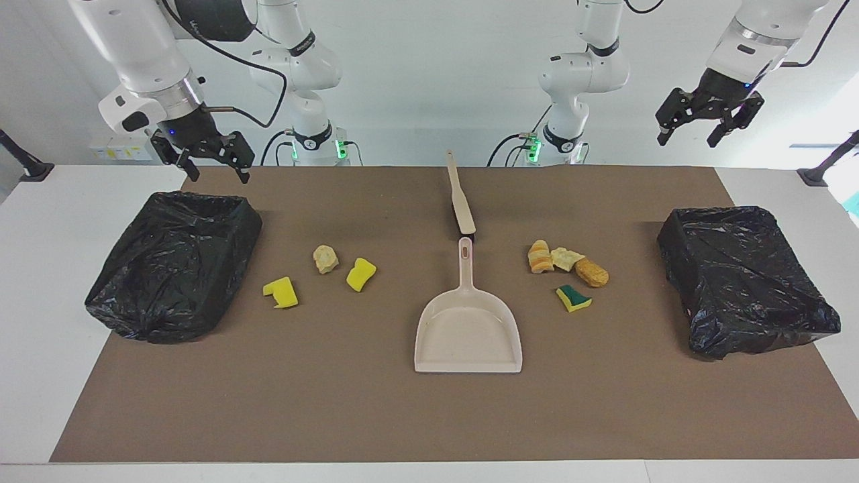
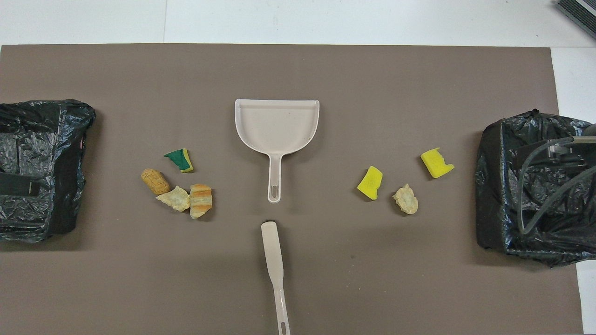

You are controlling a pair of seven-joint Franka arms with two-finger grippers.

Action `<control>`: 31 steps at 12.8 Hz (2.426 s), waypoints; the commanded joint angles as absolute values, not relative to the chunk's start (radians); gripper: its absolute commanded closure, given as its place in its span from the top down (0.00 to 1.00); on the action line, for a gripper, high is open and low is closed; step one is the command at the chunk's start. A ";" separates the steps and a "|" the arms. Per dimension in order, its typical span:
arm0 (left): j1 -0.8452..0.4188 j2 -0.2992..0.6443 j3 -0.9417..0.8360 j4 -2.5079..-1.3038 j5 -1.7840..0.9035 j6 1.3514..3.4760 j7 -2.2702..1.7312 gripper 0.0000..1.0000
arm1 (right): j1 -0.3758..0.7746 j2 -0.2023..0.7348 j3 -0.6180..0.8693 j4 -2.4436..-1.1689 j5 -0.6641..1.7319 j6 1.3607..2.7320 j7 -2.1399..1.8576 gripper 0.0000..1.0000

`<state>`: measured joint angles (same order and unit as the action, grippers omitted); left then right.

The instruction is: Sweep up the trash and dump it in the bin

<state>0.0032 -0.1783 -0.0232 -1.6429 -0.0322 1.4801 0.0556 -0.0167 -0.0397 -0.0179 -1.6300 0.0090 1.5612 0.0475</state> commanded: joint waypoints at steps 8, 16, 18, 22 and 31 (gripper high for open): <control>0.000 -0.196 -0.021 -1.643 -0.040 1.433 0.043 1.00 | -0.015 -0.041 -0.014 -1.615 0.014 1.543 0.040 1.00; 0.008 -0.201 -0.014 -1.643 -0.037 1.411 0.048 1.00 | 0.032 -0.038 0.066 -1.631 0.031 1.580 0.040 1.00; 0.008 -0.201 -0.017 -1.643 -0.037 1.411 0.048 1.00 | 0.080 -0.035 0.066 -1.640 0.034 1.591 0.049 1.00; 0.008 -0.201 -0.014 -1.643 -0.037 1.413 0.048 1.00 | 0.182 0.027 0.066 -1.632 0.034 1.605 0.051 1.00; 0.008 -0.201 -0.014 -1.643 -0.037 1.413 0.048 1.00 | 0.373 0.200 0.071 -1.568 0.052 1.803 0.261 1.00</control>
<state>0.0054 -0.1885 -0.0137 -1.6419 -0.0322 1.4280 0.0538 0.3694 0.1698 0.0702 -1.5961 0.0239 1.7354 0.2557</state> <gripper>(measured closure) 0.000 0.000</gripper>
